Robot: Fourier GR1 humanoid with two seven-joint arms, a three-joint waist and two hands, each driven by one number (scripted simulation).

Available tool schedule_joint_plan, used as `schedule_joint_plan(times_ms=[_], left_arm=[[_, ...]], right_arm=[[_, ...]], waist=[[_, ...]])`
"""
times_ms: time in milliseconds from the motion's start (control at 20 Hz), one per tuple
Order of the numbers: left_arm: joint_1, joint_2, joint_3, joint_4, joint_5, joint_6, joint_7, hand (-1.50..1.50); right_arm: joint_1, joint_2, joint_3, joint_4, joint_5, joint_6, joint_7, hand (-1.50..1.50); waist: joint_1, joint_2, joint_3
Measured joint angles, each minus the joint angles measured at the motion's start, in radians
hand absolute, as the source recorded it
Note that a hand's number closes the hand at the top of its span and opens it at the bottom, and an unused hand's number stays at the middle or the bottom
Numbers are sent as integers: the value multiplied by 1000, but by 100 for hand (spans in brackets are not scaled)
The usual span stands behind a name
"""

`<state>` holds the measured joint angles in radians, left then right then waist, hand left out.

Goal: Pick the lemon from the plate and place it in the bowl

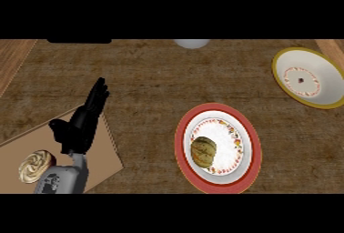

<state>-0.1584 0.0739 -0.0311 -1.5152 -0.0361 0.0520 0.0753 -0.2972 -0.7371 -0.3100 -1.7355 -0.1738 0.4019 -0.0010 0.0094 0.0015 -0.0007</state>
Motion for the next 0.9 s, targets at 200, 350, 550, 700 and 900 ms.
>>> schedule_joint_plan(times_ms=[200, 350, 550, 700, 900], left_arm=[[6, -16, -17, -15, -15, 11, -2, 0], [-1, -17, -25, -17, -18, 7, 5, 0], [-13, -27, -33, -12, -25, 11, 7, 0], [-16, -35, -37, -2, -30, 15, -2, 0], [-7, -33, -38, -20, -27, 8, 7, 0]], right_arm=[[-90, -18, 48, 129, 152, -44, -42, 150], [-143, -36, 88, 245, 287, -90, -117, 150], [-241, -21, 149, 434, 438, -175, -209, 150], [-299, -2, 162, 610, 512, -241, -302, 150], [-373, 3, 169, 844, 595, -316, -428, 150]], waist=[[9, 2, 0], [18, 6, 1], [23, 7, 1], [27, 10, 1], [30, 11, 2]])
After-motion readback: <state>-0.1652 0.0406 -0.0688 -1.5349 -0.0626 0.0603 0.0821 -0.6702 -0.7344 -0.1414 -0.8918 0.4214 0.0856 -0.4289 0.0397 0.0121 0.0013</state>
